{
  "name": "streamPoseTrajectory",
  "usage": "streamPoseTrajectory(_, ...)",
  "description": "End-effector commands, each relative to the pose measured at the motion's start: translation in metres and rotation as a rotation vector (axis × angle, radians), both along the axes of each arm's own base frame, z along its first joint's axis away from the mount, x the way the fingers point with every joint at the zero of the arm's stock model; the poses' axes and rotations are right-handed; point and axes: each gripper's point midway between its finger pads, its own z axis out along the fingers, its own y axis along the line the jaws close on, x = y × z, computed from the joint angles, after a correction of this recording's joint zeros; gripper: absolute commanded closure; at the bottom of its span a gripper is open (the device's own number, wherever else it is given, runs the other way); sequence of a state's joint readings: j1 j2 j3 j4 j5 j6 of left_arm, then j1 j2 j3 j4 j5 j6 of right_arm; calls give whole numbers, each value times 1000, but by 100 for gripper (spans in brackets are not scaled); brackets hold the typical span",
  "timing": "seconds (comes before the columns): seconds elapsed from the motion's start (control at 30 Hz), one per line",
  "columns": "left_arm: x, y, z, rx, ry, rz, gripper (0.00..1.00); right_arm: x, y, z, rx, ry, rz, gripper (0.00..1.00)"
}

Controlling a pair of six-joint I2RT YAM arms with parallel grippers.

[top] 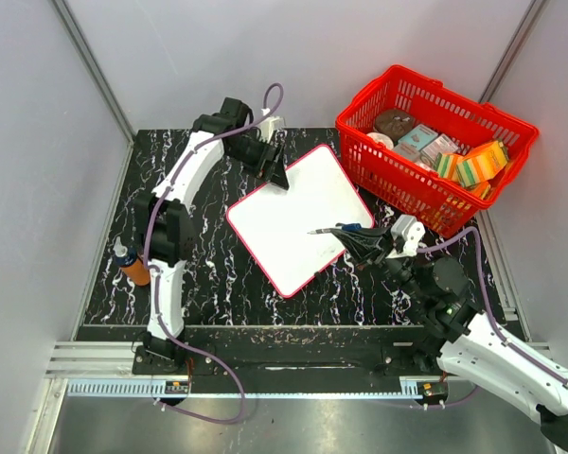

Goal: Write a sentence on the whiteboard
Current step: Adjust the whiteboard at the center of the board.

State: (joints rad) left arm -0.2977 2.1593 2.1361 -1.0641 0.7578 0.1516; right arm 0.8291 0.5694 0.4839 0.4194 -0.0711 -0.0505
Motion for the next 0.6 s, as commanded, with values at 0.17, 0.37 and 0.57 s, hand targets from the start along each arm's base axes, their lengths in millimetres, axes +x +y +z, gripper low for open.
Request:
streamPoseTrajectory(0.17, -1, -14, 6, 18, -64, -93, 35, 0, -6, 9, 20, -25, -30, 100)
streamPoseTrajectory(0.37, -4, -11, -5, 39, -89, -156, 66, 1, -6, 7, 15, -22, -33, 100)
streamPoseTrajectory(0.57, -6, -16, -7, 30, -119, -207, 88, 1, -8, 6, 14, -23, -40, 100)
